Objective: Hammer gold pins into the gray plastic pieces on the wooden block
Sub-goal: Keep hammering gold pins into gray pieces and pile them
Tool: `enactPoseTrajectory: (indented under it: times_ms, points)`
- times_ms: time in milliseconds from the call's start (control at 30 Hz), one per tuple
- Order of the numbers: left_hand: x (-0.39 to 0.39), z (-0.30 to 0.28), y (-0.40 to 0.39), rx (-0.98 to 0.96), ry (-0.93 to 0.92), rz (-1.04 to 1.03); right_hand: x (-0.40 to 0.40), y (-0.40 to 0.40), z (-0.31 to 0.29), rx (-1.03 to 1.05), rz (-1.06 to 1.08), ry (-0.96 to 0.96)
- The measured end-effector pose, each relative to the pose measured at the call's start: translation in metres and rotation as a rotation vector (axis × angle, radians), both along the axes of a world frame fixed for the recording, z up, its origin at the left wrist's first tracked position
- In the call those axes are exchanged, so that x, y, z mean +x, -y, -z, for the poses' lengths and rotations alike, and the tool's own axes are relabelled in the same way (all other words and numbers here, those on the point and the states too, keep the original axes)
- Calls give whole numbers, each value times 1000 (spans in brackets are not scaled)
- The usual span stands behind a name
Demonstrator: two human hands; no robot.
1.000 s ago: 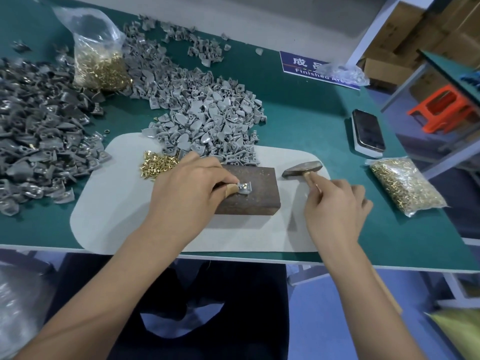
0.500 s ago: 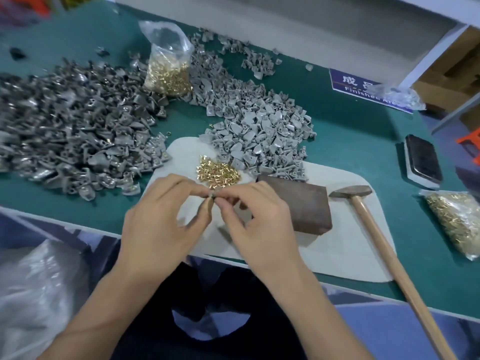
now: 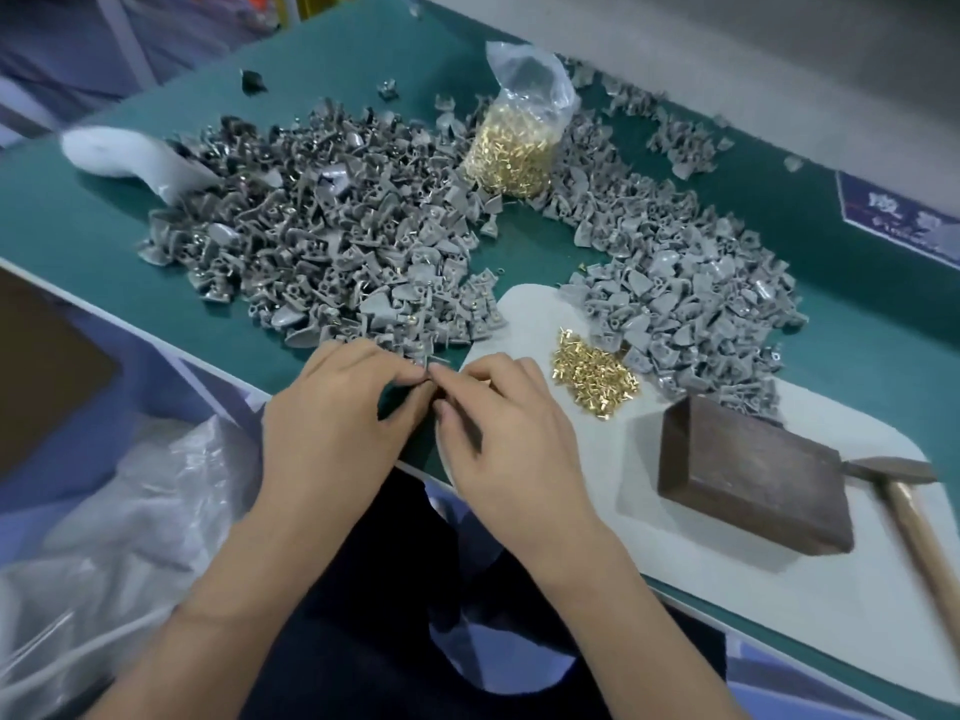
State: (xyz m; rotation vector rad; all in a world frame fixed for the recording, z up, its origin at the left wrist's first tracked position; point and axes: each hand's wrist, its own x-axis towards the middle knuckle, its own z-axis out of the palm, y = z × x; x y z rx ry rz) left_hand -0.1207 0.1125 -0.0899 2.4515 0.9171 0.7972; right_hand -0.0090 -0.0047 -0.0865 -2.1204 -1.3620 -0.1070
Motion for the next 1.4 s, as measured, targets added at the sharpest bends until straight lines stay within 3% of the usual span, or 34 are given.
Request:
enactPoseTrajectory:
  times_ms: [200,367,467,600,667,833,1000,1400]
  points:
    - [4,3,-1,24,35,-49,4,-5,1,11,5,-57]
    - [6,3,7,97,146,-18,7,9,-6,232,85,-262]
    - [16,-2,18,86,202,97,15,31,-18,283,161,-153]
    - [42,-9,36,-104,192,271,46,73,-33,193,385,176]
    - [54,-11,45,-158,188,301,64,95,-34,167,495,252]
    - [78,-7,53,-220,92,345,77,115,-19,232,575,271]
    - [91,-15,55,-72,-82,376,77,114,-15,273,619,310]
    - [104,0,69,152,-88,308,78,117,-11,305,610,299]
